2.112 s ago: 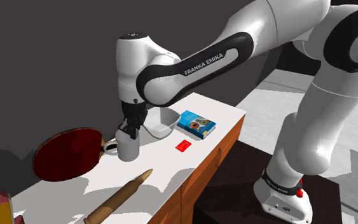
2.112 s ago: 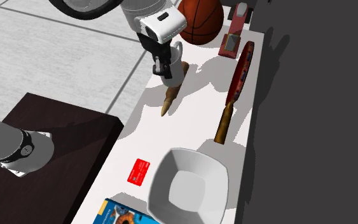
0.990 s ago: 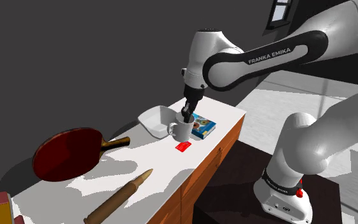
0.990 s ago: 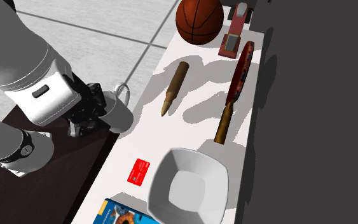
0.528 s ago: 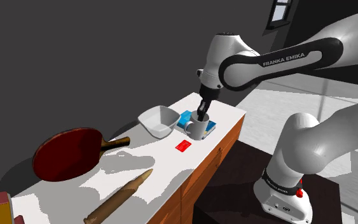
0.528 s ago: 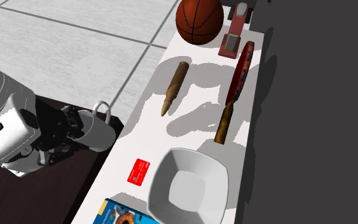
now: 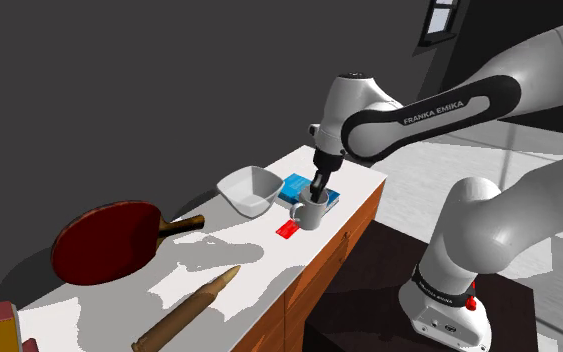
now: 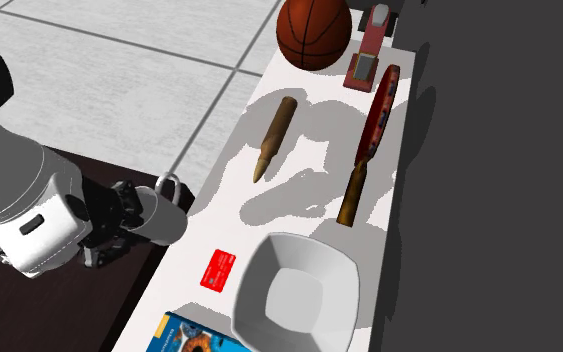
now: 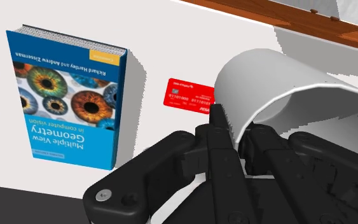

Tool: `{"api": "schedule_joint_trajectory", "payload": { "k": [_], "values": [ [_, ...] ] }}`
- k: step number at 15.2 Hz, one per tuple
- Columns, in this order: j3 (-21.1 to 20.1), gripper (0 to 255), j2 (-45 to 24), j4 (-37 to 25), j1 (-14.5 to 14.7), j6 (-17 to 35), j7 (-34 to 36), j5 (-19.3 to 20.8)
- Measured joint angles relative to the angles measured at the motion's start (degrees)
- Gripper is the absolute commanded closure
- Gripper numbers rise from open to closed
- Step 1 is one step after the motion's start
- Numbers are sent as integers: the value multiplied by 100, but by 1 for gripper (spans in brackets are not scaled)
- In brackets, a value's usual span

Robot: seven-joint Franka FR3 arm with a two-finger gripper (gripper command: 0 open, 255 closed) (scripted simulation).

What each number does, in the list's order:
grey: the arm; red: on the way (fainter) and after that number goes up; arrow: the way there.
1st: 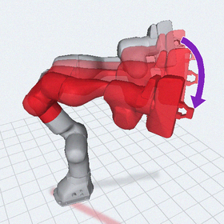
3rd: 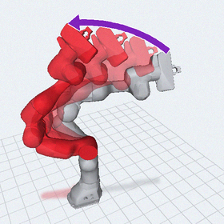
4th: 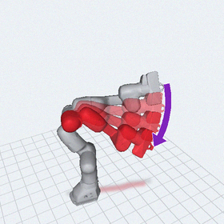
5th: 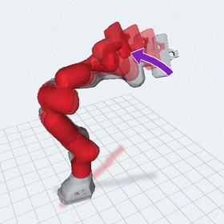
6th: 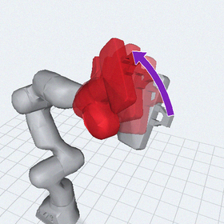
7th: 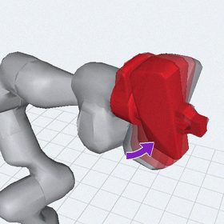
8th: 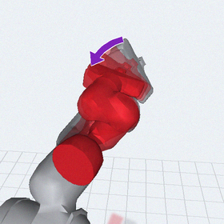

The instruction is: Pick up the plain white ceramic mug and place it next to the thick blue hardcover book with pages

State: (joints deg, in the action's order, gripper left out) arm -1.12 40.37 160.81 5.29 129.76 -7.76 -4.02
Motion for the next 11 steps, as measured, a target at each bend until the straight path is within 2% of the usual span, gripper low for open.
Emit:
{"api": "schedule_joint_trajectory", "payload": {
  "k": [11],
  "values": [
    [-16, 255, -615, 517, 48, 1132, -44, -71]
  ]
}}
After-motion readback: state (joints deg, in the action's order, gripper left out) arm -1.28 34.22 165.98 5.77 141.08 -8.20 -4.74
